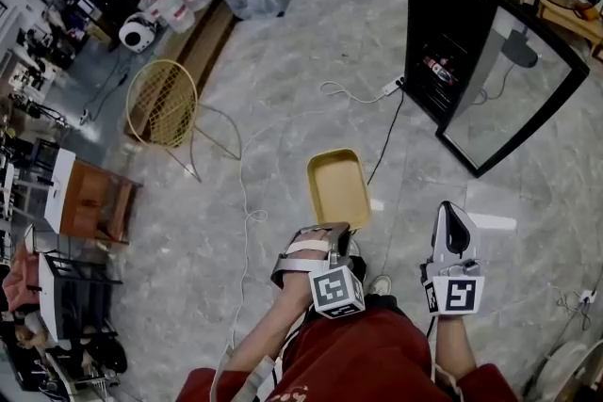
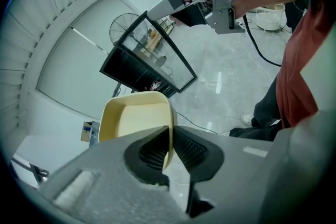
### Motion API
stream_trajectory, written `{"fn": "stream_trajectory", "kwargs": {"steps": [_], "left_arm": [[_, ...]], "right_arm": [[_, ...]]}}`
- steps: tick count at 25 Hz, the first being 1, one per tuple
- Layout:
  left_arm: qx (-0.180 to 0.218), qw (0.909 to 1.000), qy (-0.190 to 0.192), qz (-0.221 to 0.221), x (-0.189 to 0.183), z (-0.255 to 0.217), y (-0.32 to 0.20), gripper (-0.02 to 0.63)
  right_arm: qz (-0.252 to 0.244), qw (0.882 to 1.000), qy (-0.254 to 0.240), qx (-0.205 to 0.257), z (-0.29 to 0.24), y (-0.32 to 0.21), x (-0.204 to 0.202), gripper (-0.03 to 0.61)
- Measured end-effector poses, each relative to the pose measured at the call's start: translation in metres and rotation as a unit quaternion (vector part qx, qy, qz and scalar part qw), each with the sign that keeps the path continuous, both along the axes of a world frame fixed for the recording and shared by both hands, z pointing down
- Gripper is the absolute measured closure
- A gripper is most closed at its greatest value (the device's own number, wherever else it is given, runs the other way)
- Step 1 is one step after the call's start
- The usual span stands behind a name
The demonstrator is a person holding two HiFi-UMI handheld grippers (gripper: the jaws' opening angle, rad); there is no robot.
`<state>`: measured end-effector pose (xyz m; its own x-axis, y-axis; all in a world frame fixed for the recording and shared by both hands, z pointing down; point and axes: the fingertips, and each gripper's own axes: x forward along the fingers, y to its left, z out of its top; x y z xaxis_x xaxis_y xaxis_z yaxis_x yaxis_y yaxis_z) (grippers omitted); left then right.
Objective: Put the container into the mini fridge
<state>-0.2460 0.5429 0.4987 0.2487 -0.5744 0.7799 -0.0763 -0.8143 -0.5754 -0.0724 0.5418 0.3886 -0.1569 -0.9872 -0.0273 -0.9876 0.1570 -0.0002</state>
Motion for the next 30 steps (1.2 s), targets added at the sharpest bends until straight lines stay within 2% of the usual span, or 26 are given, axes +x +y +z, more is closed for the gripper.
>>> {"fn": "stream_trajectory", "kwargs": {"steps": [5,9,20,30], "left_arm": [[0.007,1.0,-0.002,-0.001,-0.004,0.004,-0.009,0.577],[0.011,0.9999,0.004,-0.005,-0.008,0.01,-0.04,0.577],[0.004,0.9993,0.029,-0.021,-0.033,0.011,-0.165,0.577],[0.01,0.9987,0.036,-0.036,-0.087,0.006,-0.273,0.577]], "right_arm": [[-0.001,1.0,0.001,-0.001,0.007,-0.007,-0.003,0.577],[-0.002,1.0,0.011,0.006,0.008,-0.038,-0.008,0.577],[-0.024,0.999,0.028,-0.002,0.002,-0.173,-0.043,0.577],[-0.045,0.998,0.04,-0.002,-0.005,-0.286,-0.103,0.577]]}}
